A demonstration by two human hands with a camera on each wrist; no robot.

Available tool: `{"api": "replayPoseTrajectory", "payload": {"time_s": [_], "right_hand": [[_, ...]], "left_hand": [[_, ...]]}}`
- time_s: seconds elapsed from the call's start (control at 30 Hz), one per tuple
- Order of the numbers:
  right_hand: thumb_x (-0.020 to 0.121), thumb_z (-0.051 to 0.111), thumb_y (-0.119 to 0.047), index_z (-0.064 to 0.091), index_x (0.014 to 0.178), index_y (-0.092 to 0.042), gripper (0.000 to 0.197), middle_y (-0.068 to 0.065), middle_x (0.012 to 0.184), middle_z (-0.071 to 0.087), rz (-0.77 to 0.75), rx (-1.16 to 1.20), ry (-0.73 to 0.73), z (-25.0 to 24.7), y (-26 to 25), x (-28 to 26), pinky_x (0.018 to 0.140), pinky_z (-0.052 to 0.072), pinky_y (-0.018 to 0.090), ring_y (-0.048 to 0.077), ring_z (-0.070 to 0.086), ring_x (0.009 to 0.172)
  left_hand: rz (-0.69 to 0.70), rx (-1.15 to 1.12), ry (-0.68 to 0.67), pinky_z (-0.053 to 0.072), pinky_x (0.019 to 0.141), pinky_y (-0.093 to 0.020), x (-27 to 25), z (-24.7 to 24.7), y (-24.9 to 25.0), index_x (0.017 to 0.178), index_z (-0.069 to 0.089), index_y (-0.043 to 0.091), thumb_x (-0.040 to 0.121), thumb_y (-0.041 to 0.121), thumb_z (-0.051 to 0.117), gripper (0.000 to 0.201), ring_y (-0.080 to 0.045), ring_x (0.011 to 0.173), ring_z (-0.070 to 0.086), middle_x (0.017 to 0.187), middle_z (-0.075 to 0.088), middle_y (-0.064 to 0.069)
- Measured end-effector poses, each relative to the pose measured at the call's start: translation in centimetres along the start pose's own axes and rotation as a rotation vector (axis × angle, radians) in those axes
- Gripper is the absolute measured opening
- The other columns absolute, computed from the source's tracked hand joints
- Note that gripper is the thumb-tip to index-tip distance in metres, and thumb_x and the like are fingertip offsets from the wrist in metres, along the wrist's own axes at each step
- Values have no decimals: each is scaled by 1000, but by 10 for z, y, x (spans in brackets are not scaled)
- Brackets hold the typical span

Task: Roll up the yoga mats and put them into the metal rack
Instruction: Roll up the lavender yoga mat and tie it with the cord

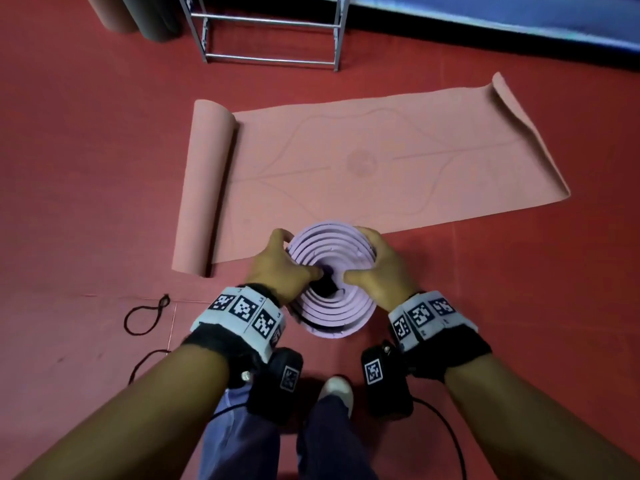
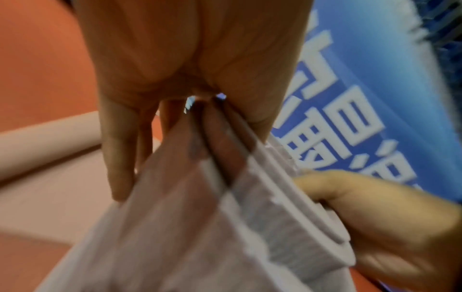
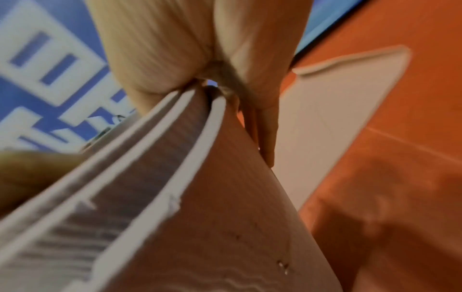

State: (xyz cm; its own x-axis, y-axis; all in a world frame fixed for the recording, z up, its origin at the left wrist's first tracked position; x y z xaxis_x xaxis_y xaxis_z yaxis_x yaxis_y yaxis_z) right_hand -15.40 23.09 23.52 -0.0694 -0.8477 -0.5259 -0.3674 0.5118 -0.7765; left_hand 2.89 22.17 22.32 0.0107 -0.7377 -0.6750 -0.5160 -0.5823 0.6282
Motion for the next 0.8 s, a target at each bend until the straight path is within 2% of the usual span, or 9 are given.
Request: {"api": "replayPoseTrajectory", "payload": {"time_s": [0.07,0.13,0.23,0.33,0.4,0.47,0.6,0.7,0.8], "right_hand": [[75,72,6,48,138,-21,73,-6,119,60,-1,1,46,-5,-4,4,86,46,14,17,59,114],[77,73,0,38,146,-27,82,-5,131,52,25,44,70,-3,-3,8,99,43,24,13,51,124],[79,77,-9,26,151,-26,90,1,143,43,52,10,94,8,8,14,94,35,20,16,43,131],[82,74,-7,42,142,-17,69,-1,120,57,69,-11,99,13,12,19,77,40,11,18,56,114],[81,67,6,55,124,-7,47,-5,95,61,58,14,103,9,12,25,62,40,4,22,62,98],[80,67,7,58,117,-8,41,-11,86,60,33,-6,89,5,6,28,60,41,4,17,61,86],[85,71,-11,42,141,-22,63,-12,118,54,23,11,45,18,0,28,89,40,18,10,55,112],[89,66,-14,34,147,-25,67,-3,134,52,16,-6,98,21,-1,34,94,41,21,15,53,119],[87,68,-16,33,148,-29,71,4,139,50,33,-36,151,11,1,38,99,42,27,22,51,124]], "left_hand": [[-14,-72,-37,54,73,-34,-1,-5,0,110,46,26,61,48,81,64,-21,82,66,92,69,0],[-11,-126,-41,49,64,-29,1,-8,-3,123,45,28,70,43,81,65,-16,79,63,94,65,4],[-26,-109,-77,47,64,-26,3,0,-15,136,36,30,78,42,78,73,-14,86,59,103,60,7],[-74,-122,-83,61,66,-43,7,5,-20,125,46,36,61,63,77,76,-21,88,68,108,68,3],[-61,-56,-107,61,61,-47,9,2,-12,118,54,33,74,54,72,53,-27,75,71,100,71,-4],[-39,-4,-121,61,56,-42,13,-5,-6,117,57,30,85,43,68,36,-28,68,70,95,70,-5],[-102,-20,-142,60,64,-51,17,-8,-14,124,49,28,82,50,69,52,-30,88,68,108,66,-3],[-64,-38,-113,58,81,-51,21,-5,-9,132,41,31,80,47,73,63,-30,100,65,118,64,-2],[-4,-105,-114,56,88,-48,20,0,1,136,36,34,51,51,82,98,-26,105,63,118,63,1]]}}
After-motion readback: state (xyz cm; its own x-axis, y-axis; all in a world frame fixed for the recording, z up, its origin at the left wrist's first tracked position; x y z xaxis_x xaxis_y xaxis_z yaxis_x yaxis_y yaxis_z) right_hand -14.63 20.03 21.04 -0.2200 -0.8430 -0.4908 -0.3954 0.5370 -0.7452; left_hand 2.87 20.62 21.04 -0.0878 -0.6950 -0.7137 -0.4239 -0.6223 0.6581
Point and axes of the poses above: each hand's wrist, its own x-axis towards the middle knuckle, its own z-axis out of the palm, y = z × x, the point moved 10 cm from there along x, towards the middle knuckle
